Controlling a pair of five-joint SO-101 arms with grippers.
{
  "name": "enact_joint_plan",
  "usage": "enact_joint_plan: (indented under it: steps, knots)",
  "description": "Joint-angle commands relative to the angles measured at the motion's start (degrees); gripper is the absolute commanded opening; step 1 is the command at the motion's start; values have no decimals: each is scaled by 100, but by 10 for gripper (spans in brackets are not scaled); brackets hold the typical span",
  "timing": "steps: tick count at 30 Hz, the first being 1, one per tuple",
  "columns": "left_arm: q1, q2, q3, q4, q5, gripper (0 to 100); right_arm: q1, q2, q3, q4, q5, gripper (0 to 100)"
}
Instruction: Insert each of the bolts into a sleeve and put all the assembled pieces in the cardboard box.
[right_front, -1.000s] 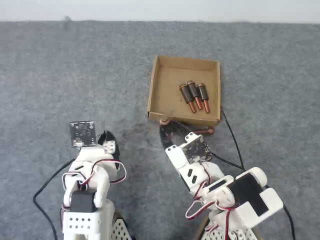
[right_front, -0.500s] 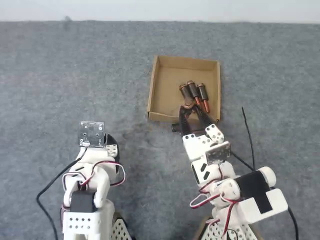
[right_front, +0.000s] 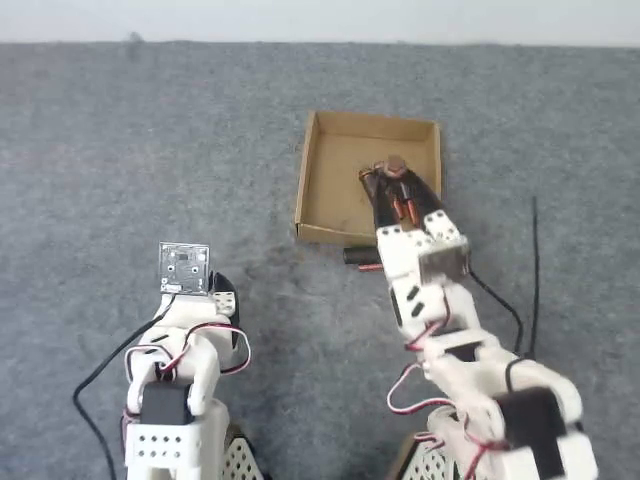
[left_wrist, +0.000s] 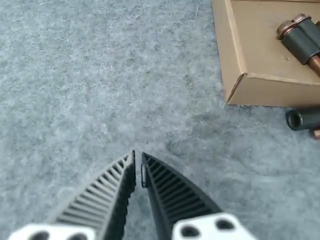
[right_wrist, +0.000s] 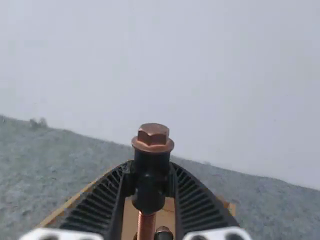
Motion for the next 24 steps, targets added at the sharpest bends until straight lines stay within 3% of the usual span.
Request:
enact_joint_plan:
  steps: [1, 8, 16, 24]
  knots:
    - [-26, -114, -75, 18, -53, 19, 57, -743, -888, 2079, 62, 6]
    - [-26, -114, -75, 18, -53, 19, 57, -857, -2171, 4655, 53, 6]
    - [-26, -114, -75, 18, -53, 19, 40, -743, -3332, 6237, 53, 6]
    - [-26, -114, -75, 18, -53, 19, 40, 804, -5266, 7793, 53, 6]
